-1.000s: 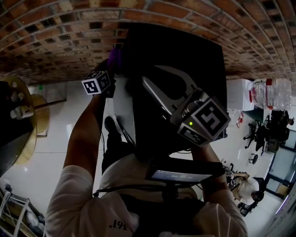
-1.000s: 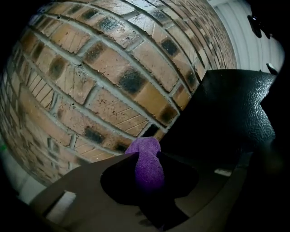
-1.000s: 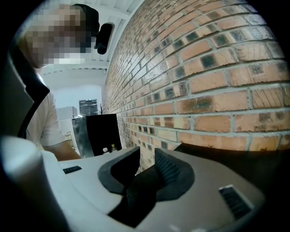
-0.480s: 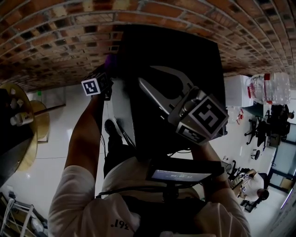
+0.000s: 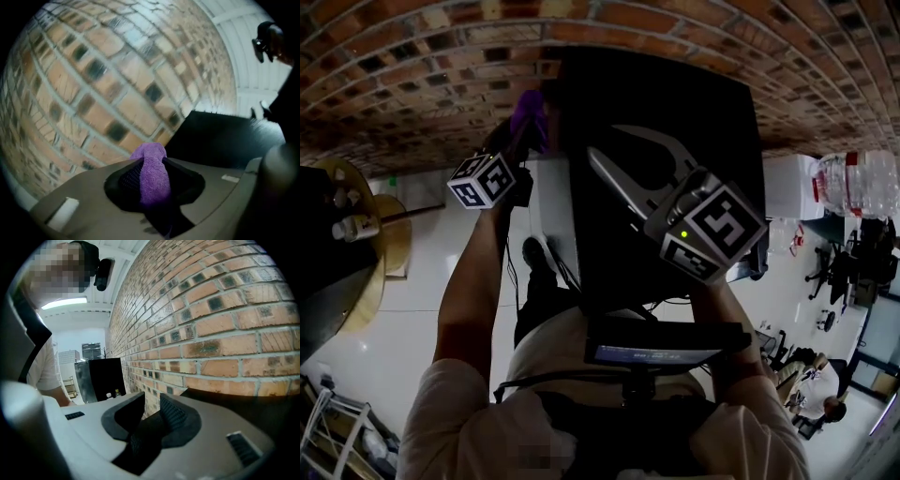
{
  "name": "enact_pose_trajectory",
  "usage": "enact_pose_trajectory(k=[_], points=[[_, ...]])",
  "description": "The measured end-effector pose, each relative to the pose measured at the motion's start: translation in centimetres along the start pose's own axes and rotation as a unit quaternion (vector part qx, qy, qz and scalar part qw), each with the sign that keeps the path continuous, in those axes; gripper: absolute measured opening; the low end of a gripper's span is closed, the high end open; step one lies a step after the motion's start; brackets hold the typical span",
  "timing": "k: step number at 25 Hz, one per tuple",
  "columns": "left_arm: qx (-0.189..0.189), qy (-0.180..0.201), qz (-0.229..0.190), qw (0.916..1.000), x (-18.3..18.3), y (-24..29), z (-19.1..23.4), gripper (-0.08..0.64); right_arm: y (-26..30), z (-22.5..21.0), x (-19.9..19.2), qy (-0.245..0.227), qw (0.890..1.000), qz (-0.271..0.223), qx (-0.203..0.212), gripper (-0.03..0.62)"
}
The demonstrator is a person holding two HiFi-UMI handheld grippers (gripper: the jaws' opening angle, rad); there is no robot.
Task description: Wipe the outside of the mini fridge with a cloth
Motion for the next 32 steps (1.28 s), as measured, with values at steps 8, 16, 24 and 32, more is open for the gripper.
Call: enact_pose_trajectory(k=[8,16,24,32], points=[[-0.098,-0.002,-0.085,0.9915,8.8,-10.8,-11.4,0.103,-0.1,0.0,-0.1,0.000,1.000,-0.004,-0.005,0.094],[-0.118,-0.002,-0.054,0.9916,8.0,-12.3,-14.8,0.104,-0.3,-0.5,0.2,-0.004,1.000,-0.014,-0.018,0.094],[-0.107,-0.036,-0.034,0.9930,6.3,-10.9,-12.9,0.107,-0.4,-0.4,0.3,-0.005,1.000,-0.015,-0.018,0.094],[-0.092,-0.046,-0.030,0.9942,4.0,-10.0,-10.9,0.109,-0.3,-0.5,0.3,-0.005,1.000,-0.015,-0.018,0.094]])
Point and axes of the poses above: the fingertips, and each gripper's own axes: y forward along the fingers, z to its left, x out of its top, the point moved 2 cm from there along -y, backward along the fingers, and after that the axes turned 14 degrees about x, right-handed, at the moved point
